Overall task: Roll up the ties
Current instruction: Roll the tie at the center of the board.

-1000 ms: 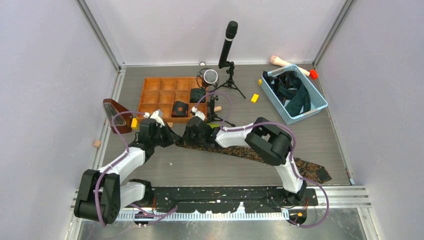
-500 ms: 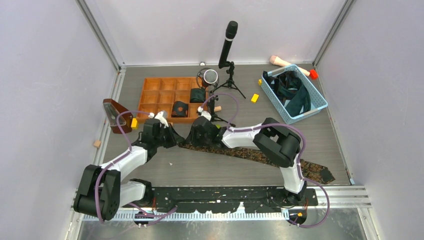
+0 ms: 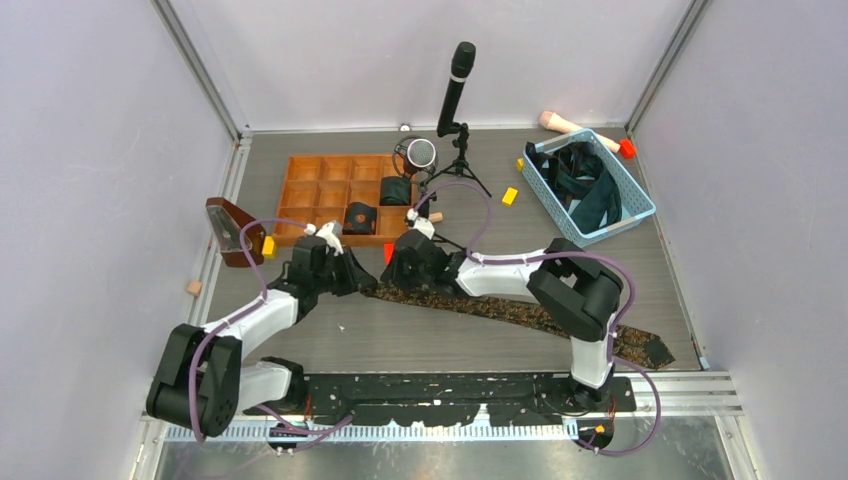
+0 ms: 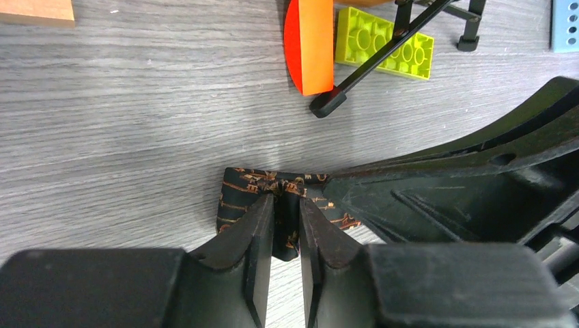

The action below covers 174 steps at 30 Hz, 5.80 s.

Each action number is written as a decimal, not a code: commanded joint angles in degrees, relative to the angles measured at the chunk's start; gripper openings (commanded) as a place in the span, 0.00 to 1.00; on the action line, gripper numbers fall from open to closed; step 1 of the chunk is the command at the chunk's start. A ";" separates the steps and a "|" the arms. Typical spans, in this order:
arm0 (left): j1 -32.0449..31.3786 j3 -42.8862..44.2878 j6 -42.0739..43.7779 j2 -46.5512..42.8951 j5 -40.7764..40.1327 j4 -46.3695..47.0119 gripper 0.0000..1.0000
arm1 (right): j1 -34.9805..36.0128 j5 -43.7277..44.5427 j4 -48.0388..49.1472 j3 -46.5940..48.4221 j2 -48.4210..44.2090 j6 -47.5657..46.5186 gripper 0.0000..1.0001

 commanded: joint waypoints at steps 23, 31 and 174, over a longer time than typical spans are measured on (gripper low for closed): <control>-4.47 1.70 -2.32 3.82 -0.20 5.01 0.38 | -0.99 0.52 1.25 -4.65 -5.57 0.33 0.12; -4.80 1.61 -2.55 3.56 -0.90 5.11 0.10 | -0.95 -1.58 3.75 -5.71 -6.28 0.35 0.08; -4.71 -2.90 -0.90 0.41 0.87 4.76 0.16 | -0.95 -7.84 7.83 -7.61 0.70 5.10 0.00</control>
